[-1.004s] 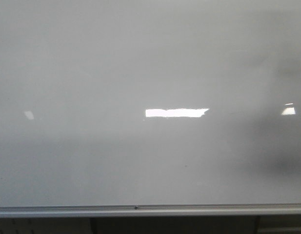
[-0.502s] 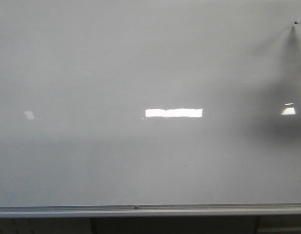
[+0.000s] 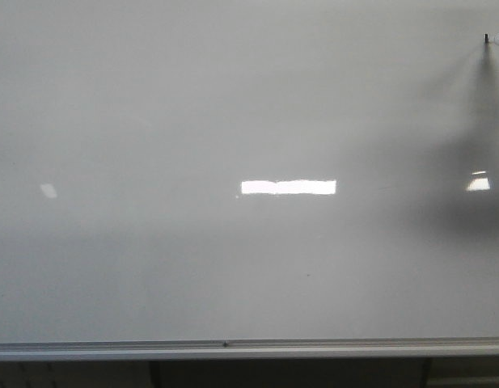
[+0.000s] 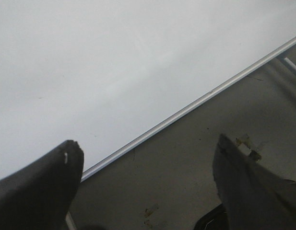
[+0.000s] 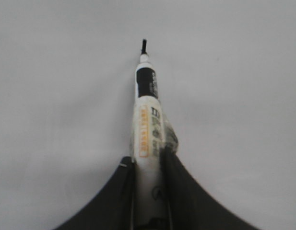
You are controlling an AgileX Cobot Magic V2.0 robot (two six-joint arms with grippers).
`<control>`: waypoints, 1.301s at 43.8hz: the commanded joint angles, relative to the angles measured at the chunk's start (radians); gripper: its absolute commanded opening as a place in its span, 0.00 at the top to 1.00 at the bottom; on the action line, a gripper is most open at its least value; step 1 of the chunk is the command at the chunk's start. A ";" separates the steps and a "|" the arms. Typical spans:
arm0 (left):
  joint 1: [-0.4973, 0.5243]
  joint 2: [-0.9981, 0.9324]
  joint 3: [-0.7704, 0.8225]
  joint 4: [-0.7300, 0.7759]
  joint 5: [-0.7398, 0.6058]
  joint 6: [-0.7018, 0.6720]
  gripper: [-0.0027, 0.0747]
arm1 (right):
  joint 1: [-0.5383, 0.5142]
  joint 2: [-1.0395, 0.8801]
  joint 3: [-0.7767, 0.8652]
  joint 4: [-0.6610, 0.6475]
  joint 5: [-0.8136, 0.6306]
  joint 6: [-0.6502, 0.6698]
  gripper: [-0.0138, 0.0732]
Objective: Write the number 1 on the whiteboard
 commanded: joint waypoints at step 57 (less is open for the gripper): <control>-0.243 0.192 -0.118 -0.344 -0.006 0.427 0.26 | 0.255 -0.147 -0.352 0.362 1.152 -0.613 0.83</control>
